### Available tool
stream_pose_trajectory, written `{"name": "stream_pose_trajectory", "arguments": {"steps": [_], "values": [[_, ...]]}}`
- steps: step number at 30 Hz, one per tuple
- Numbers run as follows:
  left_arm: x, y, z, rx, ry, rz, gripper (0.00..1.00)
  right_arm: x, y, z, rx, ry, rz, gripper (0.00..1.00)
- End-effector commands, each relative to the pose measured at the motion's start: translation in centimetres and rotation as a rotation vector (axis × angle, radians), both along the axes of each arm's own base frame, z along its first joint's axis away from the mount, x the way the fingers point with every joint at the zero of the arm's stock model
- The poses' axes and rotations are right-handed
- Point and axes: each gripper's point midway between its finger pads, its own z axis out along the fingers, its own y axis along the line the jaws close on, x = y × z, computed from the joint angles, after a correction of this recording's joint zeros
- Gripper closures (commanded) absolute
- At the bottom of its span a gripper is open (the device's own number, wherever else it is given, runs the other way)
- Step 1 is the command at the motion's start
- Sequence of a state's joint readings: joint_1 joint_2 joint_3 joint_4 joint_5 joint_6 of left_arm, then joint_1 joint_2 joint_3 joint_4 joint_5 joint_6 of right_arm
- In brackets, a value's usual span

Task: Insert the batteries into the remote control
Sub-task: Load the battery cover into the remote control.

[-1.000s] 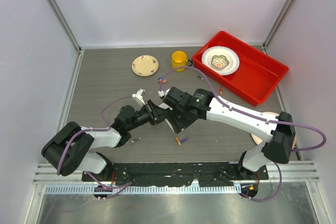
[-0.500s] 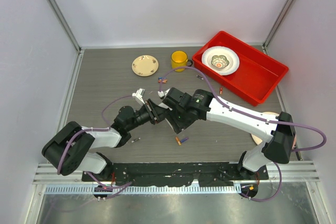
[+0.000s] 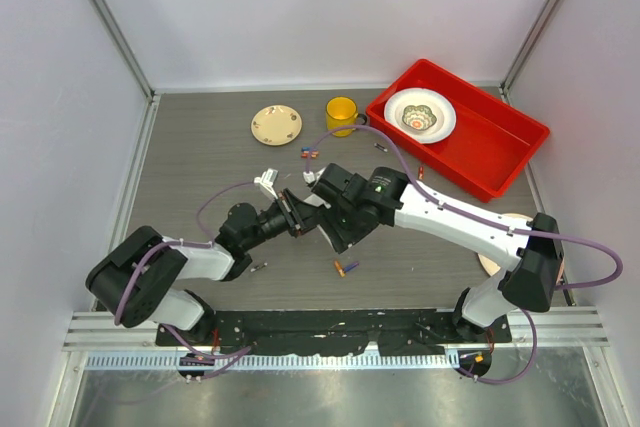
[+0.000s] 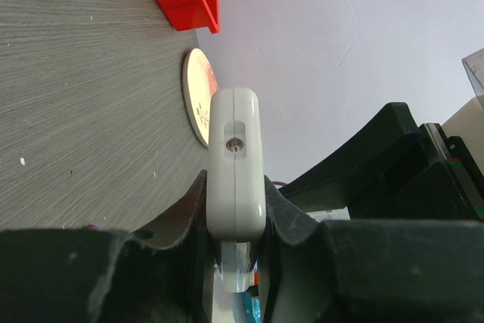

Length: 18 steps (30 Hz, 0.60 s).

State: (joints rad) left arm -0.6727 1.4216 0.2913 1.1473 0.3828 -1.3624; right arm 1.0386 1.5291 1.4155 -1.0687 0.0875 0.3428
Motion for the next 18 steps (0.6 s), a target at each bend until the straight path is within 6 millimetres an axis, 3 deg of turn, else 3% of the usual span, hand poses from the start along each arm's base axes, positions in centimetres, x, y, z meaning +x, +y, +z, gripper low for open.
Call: {"name": "stream_pose_trajectory", "arguments": {"steps": [1, 18], "values": [[-3.26, -1.27, 5.27, -0.158, -0.127, -0.155, 1.0, 2.87, 1.62, 2.19, 0.09, -0.104, -0.027, 0.87], [-3.91, -1.82, 5.51, -0.166, -0.145, -0.183, 1.0, 2.4, 1.32, 1.9, 0.067, -0.069, 0.001, 0.84]]}}
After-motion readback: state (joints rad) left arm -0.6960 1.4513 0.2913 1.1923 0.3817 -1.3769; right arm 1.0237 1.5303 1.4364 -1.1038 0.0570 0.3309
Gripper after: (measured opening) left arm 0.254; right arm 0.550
